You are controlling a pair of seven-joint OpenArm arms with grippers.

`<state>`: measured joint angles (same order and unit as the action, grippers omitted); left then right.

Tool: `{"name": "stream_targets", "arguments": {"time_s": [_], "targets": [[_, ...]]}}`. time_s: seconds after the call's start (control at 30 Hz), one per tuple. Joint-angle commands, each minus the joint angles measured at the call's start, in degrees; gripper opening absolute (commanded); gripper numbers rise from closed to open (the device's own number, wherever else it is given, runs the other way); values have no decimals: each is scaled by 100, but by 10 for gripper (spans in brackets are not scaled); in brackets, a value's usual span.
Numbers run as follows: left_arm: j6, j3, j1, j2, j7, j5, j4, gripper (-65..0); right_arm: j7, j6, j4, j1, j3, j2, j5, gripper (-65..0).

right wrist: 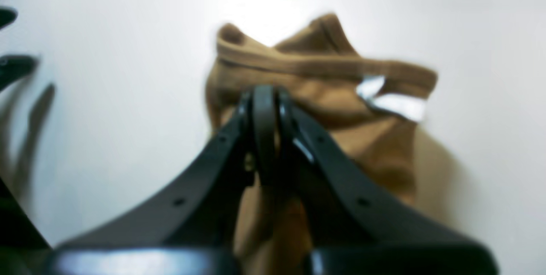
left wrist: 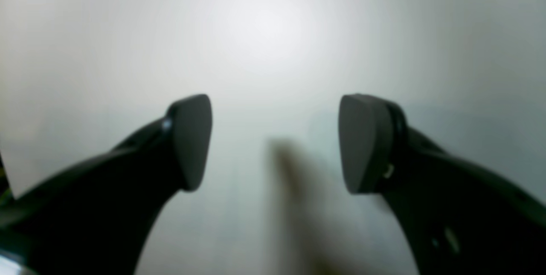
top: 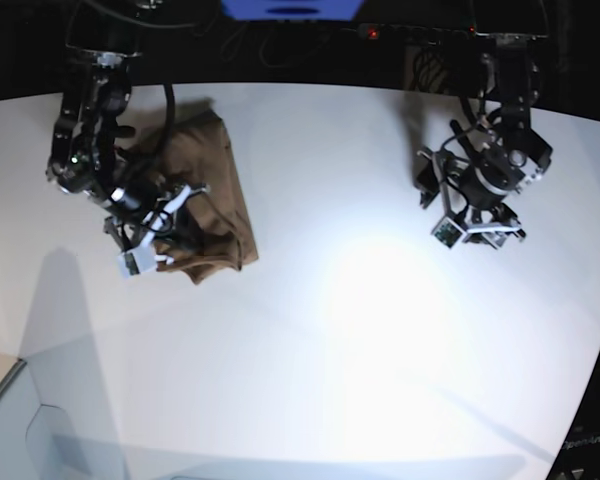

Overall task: Layout the t-shirt on the table in an organized manner, then fold the t-shirt properly
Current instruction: 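Release the right gripper from the folded shirt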

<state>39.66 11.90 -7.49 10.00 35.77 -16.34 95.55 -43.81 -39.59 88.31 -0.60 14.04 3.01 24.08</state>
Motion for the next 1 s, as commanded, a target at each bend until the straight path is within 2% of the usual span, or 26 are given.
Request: {"name": "stream_targets", "arguments": {"time_s": [0.0, 0.2, 0.43, 0.5, 0.6, 0.8, 0.9, 0.97], "targets": [[-41, 27, 23, 51, -100, 38, 111, -199, 148, -41, -71, 232, -90, 12, 120, -650], [-41, 27, -144, 42, -100, 38, 111, -199, 183, -41, -950, 768, -670, 12, 120, -650], [-41, 27, -276, 51, -100, 38, 111, -199, 983, -41, -1609, 935, -952, 29, 120, -650], [-41, 27, -276, 59, -100, 38, 111, -199, 1036, -41, -1618, 988, -934, 29, 120, -650], [-41, 27, -276, 59, -100, 38, 111, -199, 1027, -41, -1205, 961, -916, 82, 120, -650], [-41, 27, -276, 42, -100, 38, 111, -199, 1027, -41, 421, 407, -908, 161, 120, -650], [-41, 27, -276, 42, -100, 38, 111, -199, 1063, -41, 791, 38, -837, 390, 111, -650], [-41, 27, -276, 42, -100, 38, 111, -199, 1080, -41, 773, -190, -512, 460, 111, -650]]}}
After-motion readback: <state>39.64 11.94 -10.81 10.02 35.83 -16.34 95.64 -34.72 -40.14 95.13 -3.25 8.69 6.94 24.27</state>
